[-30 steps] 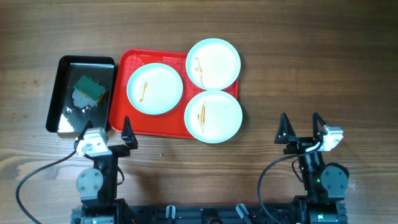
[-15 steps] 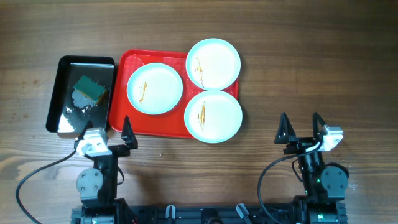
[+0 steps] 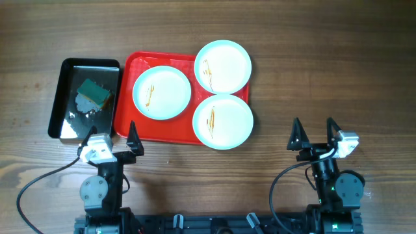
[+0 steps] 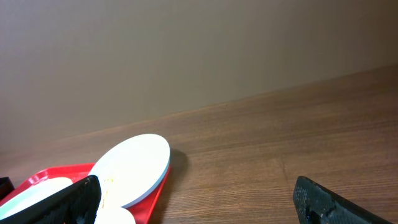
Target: Clean dirty plates on tray and stack at the side
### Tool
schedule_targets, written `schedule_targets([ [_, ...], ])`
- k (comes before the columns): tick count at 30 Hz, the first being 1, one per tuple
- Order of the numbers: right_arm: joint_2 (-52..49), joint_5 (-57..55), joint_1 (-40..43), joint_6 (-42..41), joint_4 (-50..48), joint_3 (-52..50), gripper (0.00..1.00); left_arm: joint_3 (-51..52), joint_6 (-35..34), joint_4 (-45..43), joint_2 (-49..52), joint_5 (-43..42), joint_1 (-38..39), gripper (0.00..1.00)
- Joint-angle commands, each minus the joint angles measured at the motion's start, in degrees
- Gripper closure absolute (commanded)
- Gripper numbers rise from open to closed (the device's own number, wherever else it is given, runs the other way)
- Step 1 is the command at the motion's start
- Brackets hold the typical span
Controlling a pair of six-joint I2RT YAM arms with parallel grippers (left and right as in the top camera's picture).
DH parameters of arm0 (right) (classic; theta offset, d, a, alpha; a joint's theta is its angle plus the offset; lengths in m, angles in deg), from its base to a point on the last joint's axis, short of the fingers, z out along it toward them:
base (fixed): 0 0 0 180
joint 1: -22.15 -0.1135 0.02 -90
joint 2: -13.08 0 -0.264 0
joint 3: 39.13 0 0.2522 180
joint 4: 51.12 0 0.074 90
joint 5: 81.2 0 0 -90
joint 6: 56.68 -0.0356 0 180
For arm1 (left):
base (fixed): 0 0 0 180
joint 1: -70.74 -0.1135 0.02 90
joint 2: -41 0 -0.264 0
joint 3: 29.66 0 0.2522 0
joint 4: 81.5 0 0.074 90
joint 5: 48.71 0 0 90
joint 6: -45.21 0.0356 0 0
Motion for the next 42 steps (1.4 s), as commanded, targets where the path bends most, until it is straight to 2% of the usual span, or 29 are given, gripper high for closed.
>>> schedule_targets([
  [1,0.0,0.7,0.2,0.5,-0.3,-0.1,0.00,0.3,1.1,0.2,0.0,-1.1,0.4,0.00],
  [21,0.0,0.8,0.2,0.5,-0.4,-0.1,0.00,0.3,1.1,0.2,0.0,-1.1,0.4,0.00],
  [23,0.0,1.2,0.2,-3.0,-0.5,-0.1,0.00,0.3,1.1,0.2,0.0,-1.1,0.4,0.00],
  [25,0.0,4.5,0.2,-7.0,-0.7,-0.1,0.01,0.3,1.1,0.0,0.0,-1.7,0.4,0.00],
  [27,0.0,13.1,0.2,-7.0,-1.7,-0.1,0.01,0.3,1.1,0.2,0.0,-1.8,0.4,0.00],
  [31,-1.0,18.5,0.2,-6.8,-1.9,1.1,0.01,-0.6,1.1,-1.6,0.0,-5.0,0.4,0.00],
  [34,-5.2,19.2,0.2,-4.9,-2.0,4.0,0.00,-6.1,1.1,2.7,2.4,-6.2,0.4,0.00],
  [38,-18.9,21.4,0.2,0.4,-2.0,12.7,0.01,-21.0,1.1,13.4,14.3,-6.4,0.4,0.00],
  [42,-34.1,25.7,0.2,5.4,0.5,26.4,0.01,-36.6,1.1,22.5,27.1,-7.1,0.4,0.00],
])
